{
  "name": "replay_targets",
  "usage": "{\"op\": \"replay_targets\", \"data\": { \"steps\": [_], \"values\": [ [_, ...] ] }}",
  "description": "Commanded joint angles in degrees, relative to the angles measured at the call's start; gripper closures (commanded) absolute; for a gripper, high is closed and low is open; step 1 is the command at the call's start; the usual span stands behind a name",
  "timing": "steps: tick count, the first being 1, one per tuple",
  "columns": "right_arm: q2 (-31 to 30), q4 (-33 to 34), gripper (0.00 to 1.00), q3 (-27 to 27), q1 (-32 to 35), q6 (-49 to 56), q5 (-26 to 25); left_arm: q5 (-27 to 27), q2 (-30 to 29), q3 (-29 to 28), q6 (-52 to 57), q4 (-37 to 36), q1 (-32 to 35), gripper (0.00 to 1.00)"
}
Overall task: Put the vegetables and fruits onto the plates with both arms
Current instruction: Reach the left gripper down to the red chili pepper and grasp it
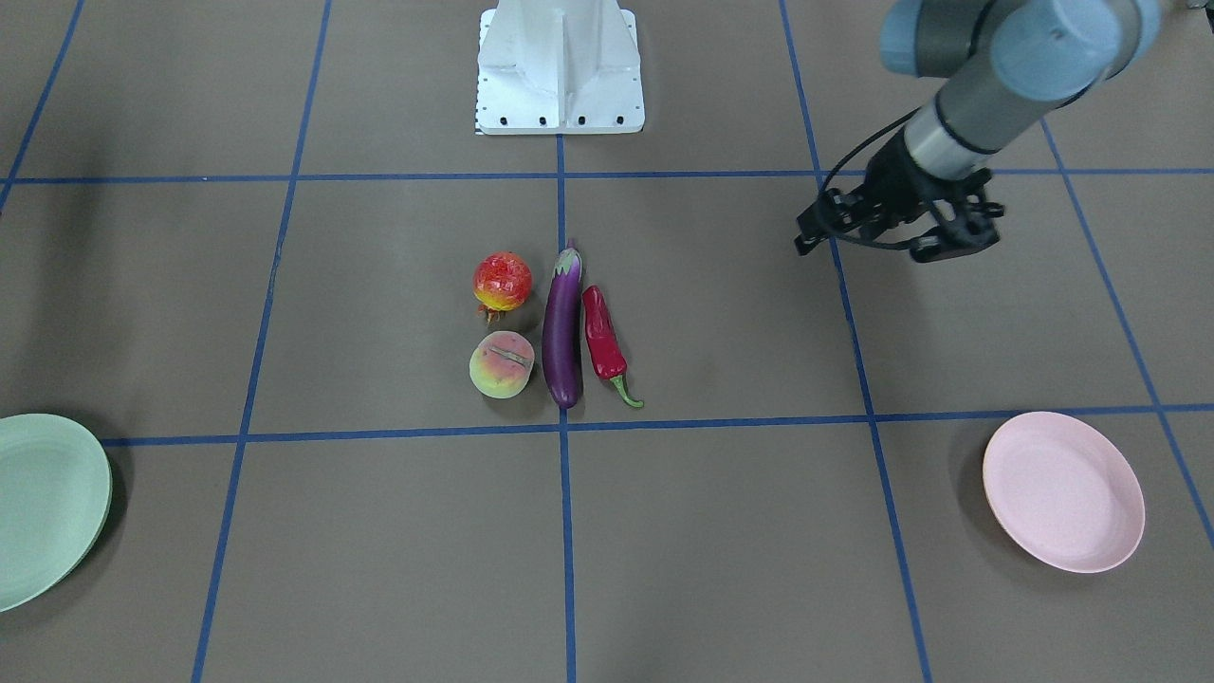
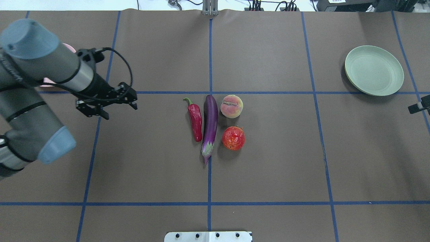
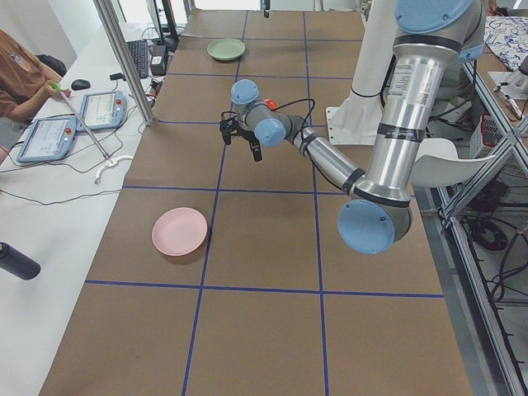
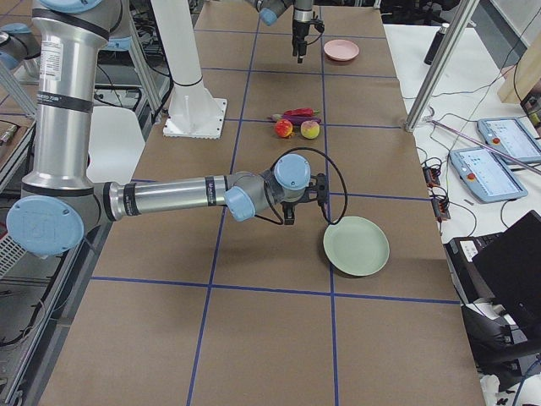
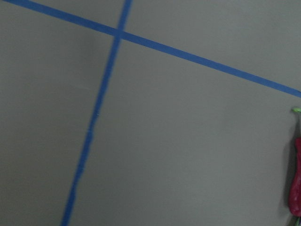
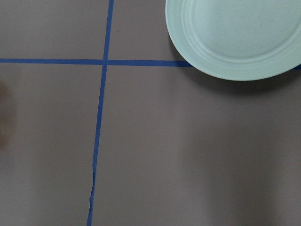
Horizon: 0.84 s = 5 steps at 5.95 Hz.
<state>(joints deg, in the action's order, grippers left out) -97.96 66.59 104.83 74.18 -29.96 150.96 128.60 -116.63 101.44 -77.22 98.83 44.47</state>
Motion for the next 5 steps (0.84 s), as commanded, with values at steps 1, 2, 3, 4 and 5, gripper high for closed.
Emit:
{"op": "replay_targets", "data": {
  "steps": [1, 2, 3, 4, 5],
  "values": [
    [0.75, -5.13, 0.0, -0.07, -3.51, -9.72, -1.72, -3.43, -13.83, -14.7, -3.28, 0.31, -5.51, 0.0],
    [0.75, -6.54, 0.0, 0.02, -4.39, -12.29, -1.72, -3.62, -17.19, -19.65, -5.03, 0.66, -7.19, 0.0],
    [0.75, -8.12, 0.0, 0.02, -5.79, -15.71, -1.72, -4.84, -20.88, -25.61, -5.13, 0.75, -9.3, 0.0],
    [0.75, -10.31, 0.0, 0.02, -6.76, -18.96, -1.81, -7.55, -23.01, -27.85, -5.22, 0.75, -10.62, 0.01],
    [0.75, -10.68, 0.0, -0.07, -7.2, -19.61, -1.98, -7.66, -22.85, -28.05, -5.05, 0.75, -11.07, 0.09]
  ]
}}
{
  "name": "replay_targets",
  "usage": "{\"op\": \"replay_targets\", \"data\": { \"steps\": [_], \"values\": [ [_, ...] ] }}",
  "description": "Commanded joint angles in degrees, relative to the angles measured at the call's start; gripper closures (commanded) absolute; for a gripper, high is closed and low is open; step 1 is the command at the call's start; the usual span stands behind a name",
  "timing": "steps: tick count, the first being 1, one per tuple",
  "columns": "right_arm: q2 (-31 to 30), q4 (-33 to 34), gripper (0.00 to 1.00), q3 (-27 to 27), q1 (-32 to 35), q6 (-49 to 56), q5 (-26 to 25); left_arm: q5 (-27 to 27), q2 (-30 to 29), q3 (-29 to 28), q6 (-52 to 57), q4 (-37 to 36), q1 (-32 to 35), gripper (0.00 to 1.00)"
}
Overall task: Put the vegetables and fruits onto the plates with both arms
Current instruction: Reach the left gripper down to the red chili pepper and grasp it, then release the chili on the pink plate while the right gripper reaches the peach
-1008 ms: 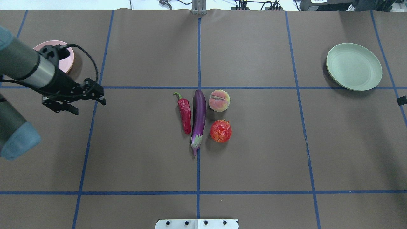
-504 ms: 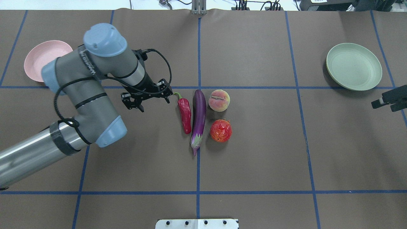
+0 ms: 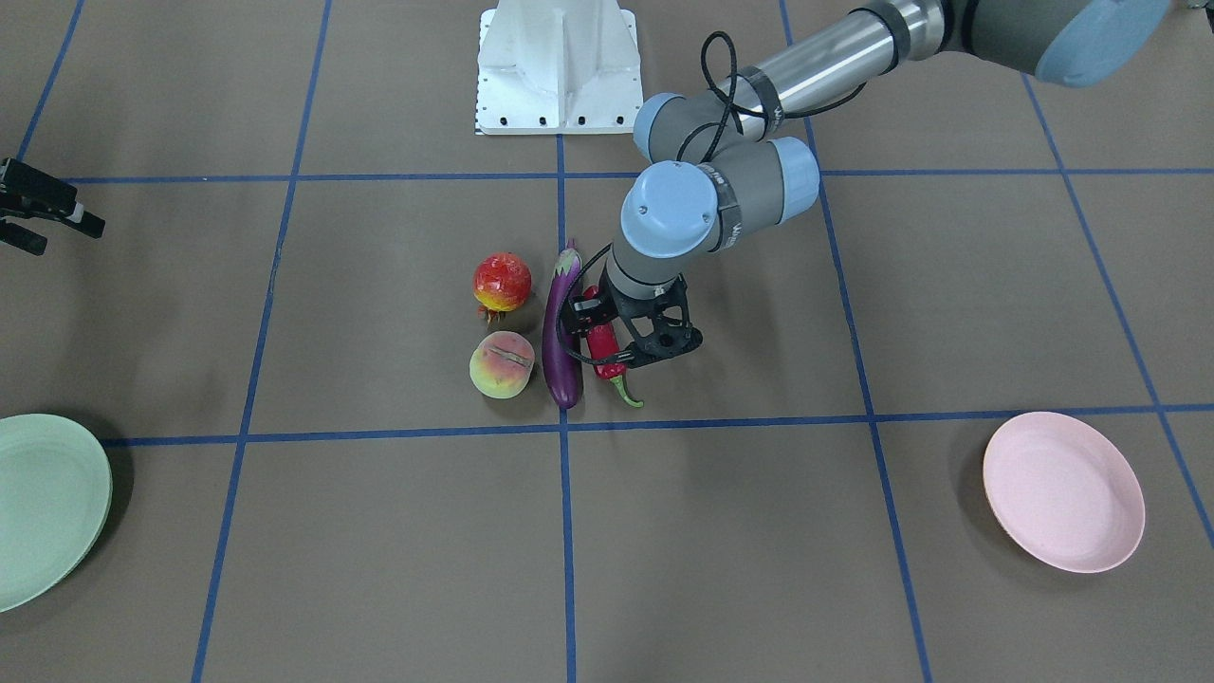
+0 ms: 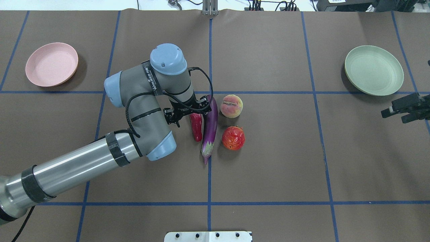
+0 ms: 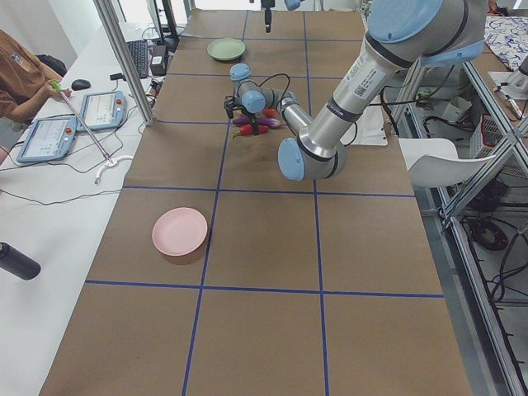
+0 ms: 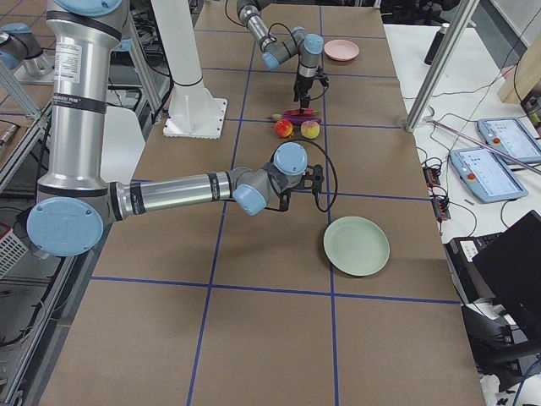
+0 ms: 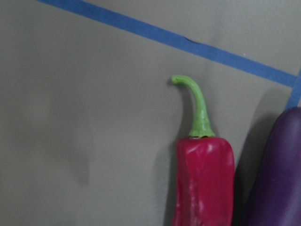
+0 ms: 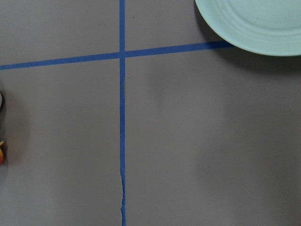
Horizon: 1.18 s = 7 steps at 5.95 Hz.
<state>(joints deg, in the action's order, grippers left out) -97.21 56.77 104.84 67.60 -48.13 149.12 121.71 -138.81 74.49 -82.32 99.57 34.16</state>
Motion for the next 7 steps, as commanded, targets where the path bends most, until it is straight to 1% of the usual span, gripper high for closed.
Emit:
{"op": "replay_targets", "data": {
  "steps": [1, 2, 3, 4, 5, 6, 7],
  "values": [
    [0.0, -0.88, 0.0, -0.07, -1.23, -1.44, -0.84, -0.77, -0.58, -1.1, 0.14, 0.01, -0.68, 0.34],
    [0.0, -0.88, 0.0, -0.07, -1.41, -1.44, -1.19, -0.77, -0.49, -1.02, 0.58, 0.1, -0.59, 0.89],
    [0.0, -0.88, 0.0, -0.16, -1.5, -1.44, -1.46, -0.6, -0.58, -0.67, 0.5, 0.19, -0.15, 1.0],
    [0.0, -0.88, 0.0, -0.16, -1.68, -1.44, -1.46, -0.07, -0.58, 0.38, 0.49, 0.1, 1.16, 1.0],
    [1.48, -0.88, 0.0, -0.25, -2.2, -1.96, -2.07, 3.06, 1.51, 5.18, 0.49, -0.16, 4.21, 1.0],
    [5.67, -0.79, 0.0, -0.6, -6.12, -9.88, -6.6, 6.31, 10.75, 15.49, 1.28, 0.01, 7.72, 1.0],
    [9.72, -0.79, 0.0, -0.6, -10.6, -15.97, -11.78, 6.43, 20.85, 23.34, 4.33, 0.27, 11.76, 1.0]
  ]
}}
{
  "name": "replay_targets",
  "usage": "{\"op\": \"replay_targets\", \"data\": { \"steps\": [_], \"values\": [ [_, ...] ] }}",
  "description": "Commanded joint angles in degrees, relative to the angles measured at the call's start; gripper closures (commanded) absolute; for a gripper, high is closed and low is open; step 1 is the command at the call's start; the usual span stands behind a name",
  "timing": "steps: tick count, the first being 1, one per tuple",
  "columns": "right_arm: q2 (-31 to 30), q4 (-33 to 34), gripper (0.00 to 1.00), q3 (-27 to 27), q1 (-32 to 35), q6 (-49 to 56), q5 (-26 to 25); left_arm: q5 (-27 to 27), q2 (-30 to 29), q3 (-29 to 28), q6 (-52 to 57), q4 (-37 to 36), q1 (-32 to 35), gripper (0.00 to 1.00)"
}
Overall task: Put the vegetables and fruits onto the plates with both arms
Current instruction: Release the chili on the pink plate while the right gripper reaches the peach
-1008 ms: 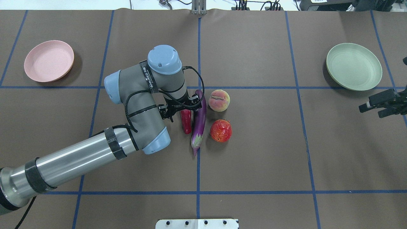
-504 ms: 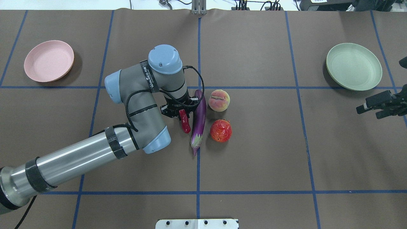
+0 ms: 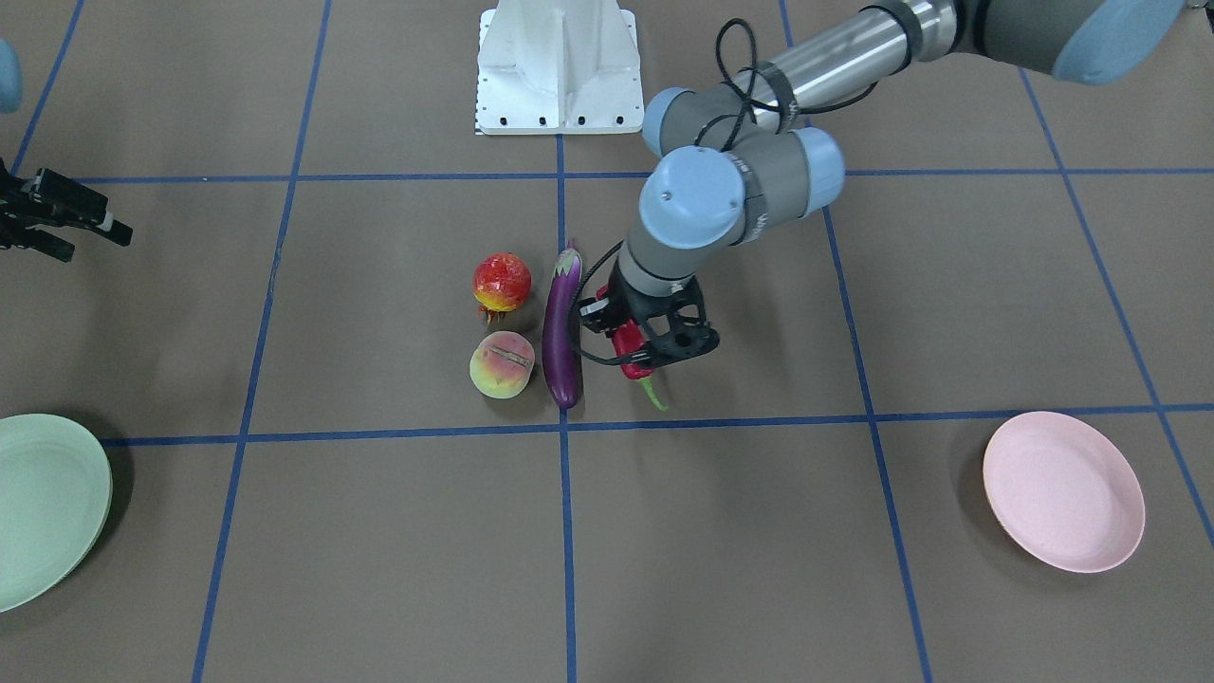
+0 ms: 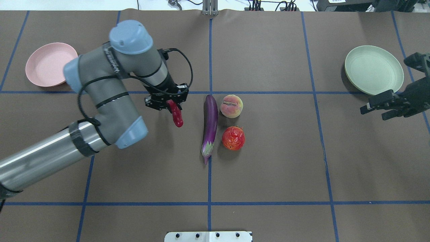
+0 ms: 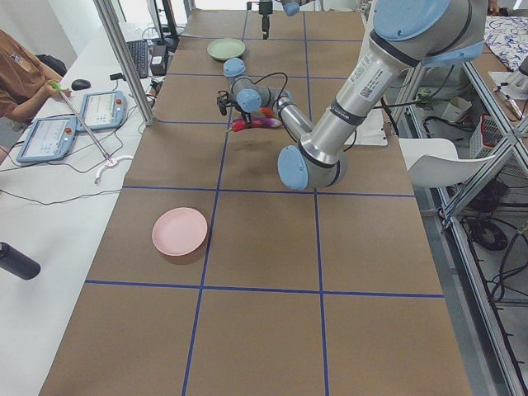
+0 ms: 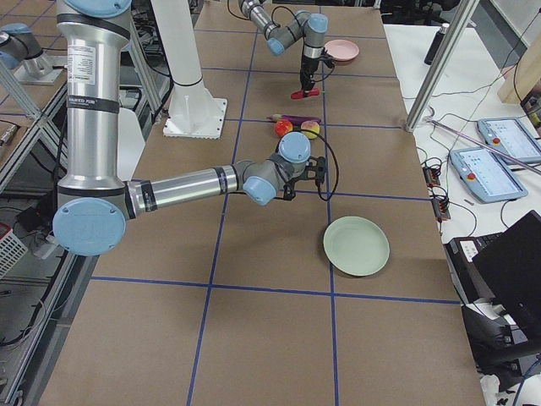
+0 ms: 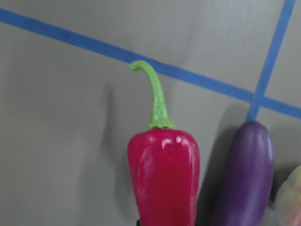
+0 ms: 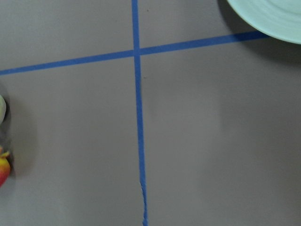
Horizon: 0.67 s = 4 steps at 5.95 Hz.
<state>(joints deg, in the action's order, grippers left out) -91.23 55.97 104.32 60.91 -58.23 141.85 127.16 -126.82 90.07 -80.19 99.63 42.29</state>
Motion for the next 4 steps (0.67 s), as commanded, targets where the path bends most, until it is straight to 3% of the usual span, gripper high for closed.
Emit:
{"op": "replay_targets", "data": {
  "steps": [1, 2, 3, 4],
  "values": [
    [7.61, 0.28, 0.0, -0.34, -8.57, -9.41, -8.48, 1.07, 13.39, 8.19, 5.01, -0.23, 9.51, 1.0],
    [12.78, 0.54, 0.0, -2.17, -14.1, -15.62, -14.09, 1.07, 13.44, -0.77, 8.69, -0.06, 17.49, 1.0],
    [18.83, 0.55, 0.0, -4.36, -17.9, -24.39, -18.58, 1.07, 9.87, -13.65, 17.52, 0.03, 24.01, 1.0],
    [21.68, 0.63, 0.0, -5.6, -20.89, -27.17, -21.67, 0.98, 4.35, -24.57, 17.96, 0.21, 25.2, 1.0]
  ]
}}
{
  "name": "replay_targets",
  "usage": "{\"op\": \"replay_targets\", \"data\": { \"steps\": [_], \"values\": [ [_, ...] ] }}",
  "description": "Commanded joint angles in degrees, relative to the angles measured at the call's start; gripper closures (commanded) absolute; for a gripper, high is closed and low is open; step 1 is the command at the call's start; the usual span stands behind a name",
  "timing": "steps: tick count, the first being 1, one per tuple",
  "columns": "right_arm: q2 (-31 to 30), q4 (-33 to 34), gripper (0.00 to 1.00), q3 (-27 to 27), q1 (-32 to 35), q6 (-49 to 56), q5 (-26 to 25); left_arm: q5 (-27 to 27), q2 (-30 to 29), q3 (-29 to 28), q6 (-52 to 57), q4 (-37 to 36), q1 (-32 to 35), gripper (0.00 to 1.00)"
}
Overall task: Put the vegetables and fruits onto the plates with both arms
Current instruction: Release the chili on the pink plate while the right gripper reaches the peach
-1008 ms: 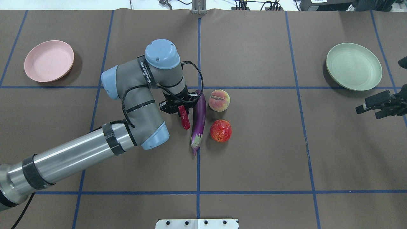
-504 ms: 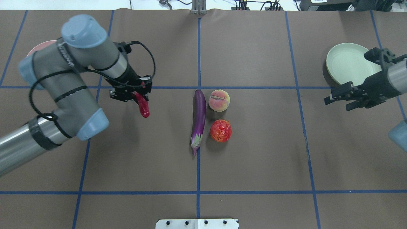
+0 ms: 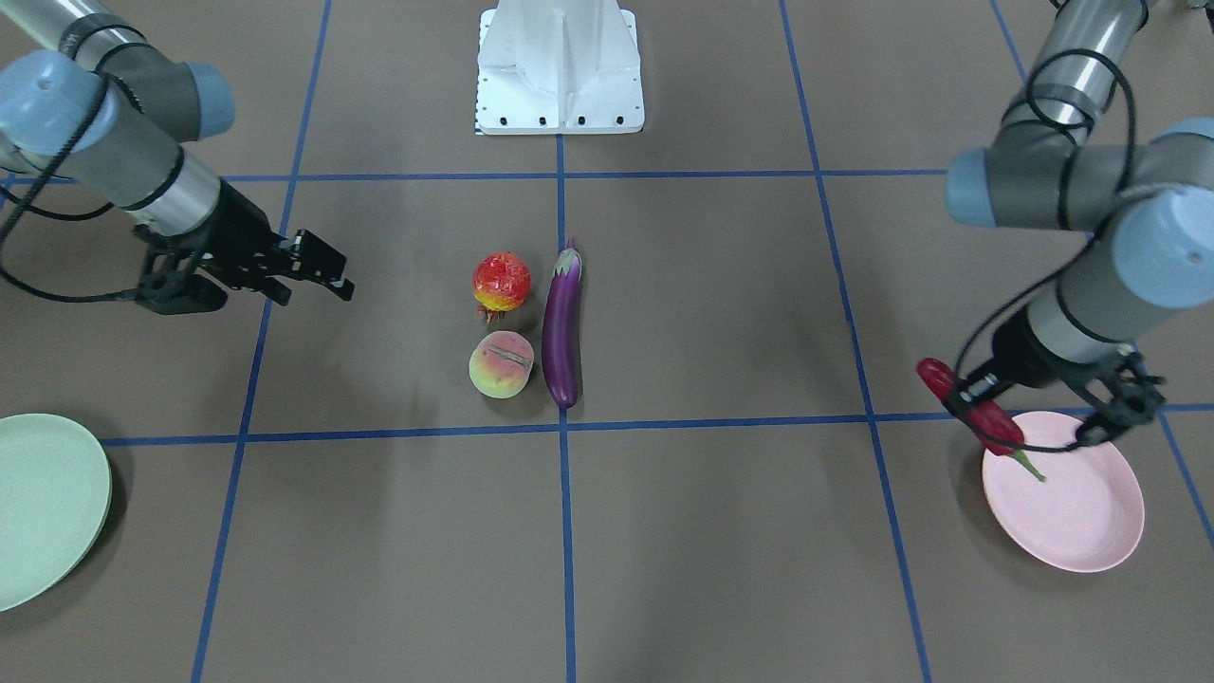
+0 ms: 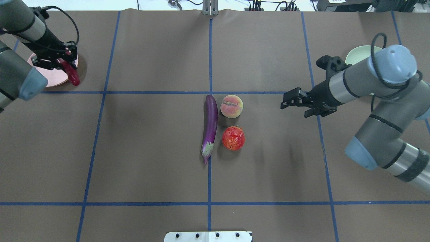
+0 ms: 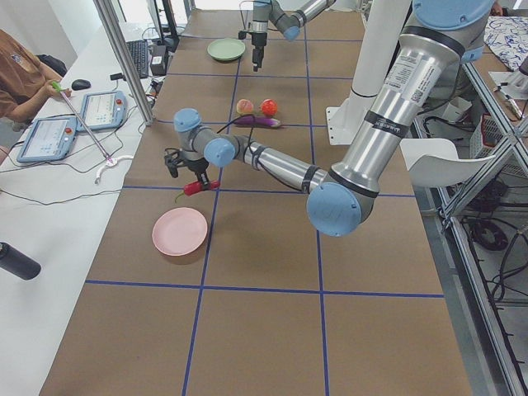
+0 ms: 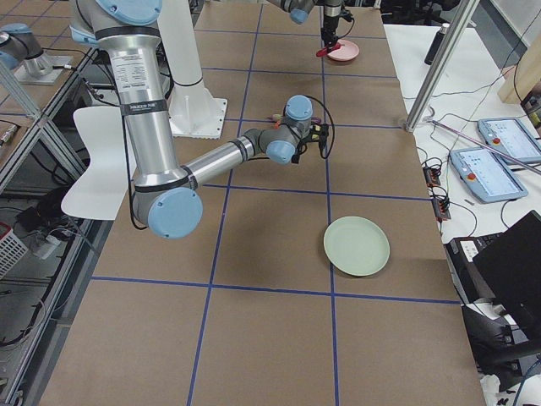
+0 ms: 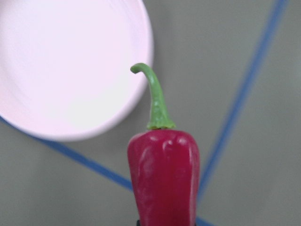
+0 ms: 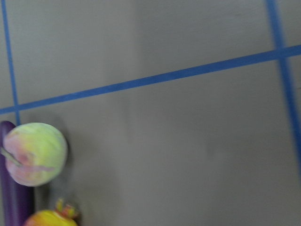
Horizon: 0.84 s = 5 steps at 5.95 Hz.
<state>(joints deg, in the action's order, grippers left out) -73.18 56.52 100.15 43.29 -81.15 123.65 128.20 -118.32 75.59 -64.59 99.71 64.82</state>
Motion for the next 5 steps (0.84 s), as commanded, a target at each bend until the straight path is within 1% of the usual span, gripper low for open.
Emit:
{"op": "replay_targets", "data": {
  "steps": [1, 2, 3, 4, 5],
  "values": [
    [7.05, 0.17, 0.0, -4.14, -5.12, -4.45, -7.07, -0.15, -5.15, -14.89, 2.45, 3.96, 4.08, 1.0],
    [10.83, -0.09, 0.0, -8.52, -6.1, -6.37, -8.33, -0.41, -6.03, -20.34, 2.45, 9.4, 4.26, 0.96],
    [14.43, -0.01, 0.0, -11.87, -6.8, -8.73, -10.86, -0.24, -6.13, -20.39, 2.53, 10.23, 4.44, 0.03],
    [15.77, -0.27, 0.0, -13.64, -7.33, -10.15, -13.59, -0.23, -6.13, -20.22, 2.45, 10.41, 4.53, 0.0],
    [16.22, -0.18, 0.0, -14.1, -8.3, -11.12, -15.09, -0.23, -6.04, -19.43, 1.84, 10.5, 4.53, 0.0]
  ]
}}
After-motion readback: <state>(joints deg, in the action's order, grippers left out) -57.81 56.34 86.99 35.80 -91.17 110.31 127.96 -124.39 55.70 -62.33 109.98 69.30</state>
